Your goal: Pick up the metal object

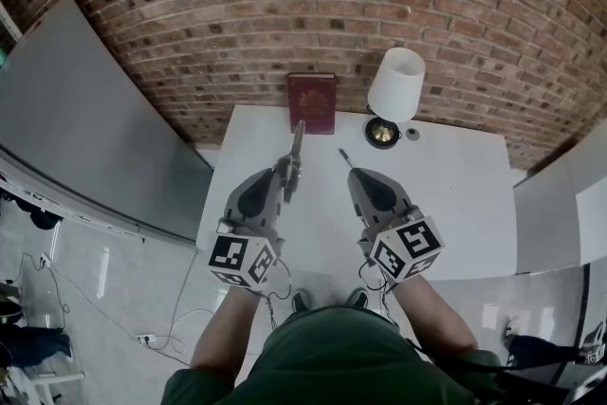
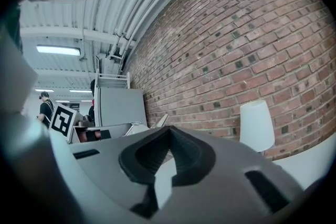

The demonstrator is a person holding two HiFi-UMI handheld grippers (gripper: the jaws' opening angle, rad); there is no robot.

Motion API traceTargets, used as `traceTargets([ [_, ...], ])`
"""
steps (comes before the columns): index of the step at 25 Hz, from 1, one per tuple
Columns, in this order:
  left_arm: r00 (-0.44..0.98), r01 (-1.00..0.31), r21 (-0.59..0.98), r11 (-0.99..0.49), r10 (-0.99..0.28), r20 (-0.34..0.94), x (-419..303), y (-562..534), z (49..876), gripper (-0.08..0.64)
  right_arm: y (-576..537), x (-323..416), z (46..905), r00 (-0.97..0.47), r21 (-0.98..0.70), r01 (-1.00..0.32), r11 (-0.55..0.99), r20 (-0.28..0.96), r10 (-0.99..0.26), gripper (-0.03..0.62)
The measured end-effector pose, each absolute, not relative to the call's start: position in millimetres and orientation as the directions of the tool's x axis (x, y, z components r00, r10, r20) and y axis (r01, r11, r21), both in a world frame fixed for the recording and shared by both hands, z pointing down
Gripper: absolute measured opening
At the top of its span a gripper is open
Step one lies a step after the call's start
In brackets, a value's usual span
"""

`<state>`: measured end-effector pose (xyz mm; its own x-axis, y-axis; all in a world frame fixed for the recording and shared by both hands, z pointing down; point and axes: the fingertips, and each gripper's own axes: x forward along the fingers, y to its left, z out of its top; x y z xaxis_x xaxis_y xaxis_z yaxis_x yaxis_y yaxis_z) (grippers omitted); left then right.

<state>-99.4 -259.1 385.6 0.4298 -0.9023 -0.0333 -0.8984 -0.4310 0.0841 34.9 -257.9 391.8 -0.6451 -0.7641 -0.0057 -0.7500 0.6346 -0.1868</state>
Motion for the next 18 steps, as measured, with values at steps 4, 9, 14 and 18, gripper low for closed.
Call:
traceTargets([
  [4,0.431,-0.897,0.093,-0.431,-0.902,-0.031,-101.3,-260.2,388.0,0.014,-258.8,33.0,392.5,-0.645,-0.188,-0.75,0.634,-0.003,-0.764,0.002],
  [9,0.432,-0.896,0.097,-0.433,-0.901,-0.033,-105.8,-260.4,388.5,0.014,-258.1,29.0,392.3,-0.645,-0.183,-0.751,0.634,0.004,-0.764,0.002],
  [14,0.434,-0.894,0.107,-0.435,-0.9,-0.03,-114.6,-261.1,391.9,0.014,-257.6,22.2,389.9,-0.643,-0.168,-0.756,0.633,0.007,-0.766,0.001],
  [18,0.439,-0.892,0.113,-0.439,-0.898,-0.025,-122.4,-259.3,394.4,0.014,-254.3,14.5,389.3,-0.64,-0.162,-0.759,0.63,0.01,-0.768,0.002],
])
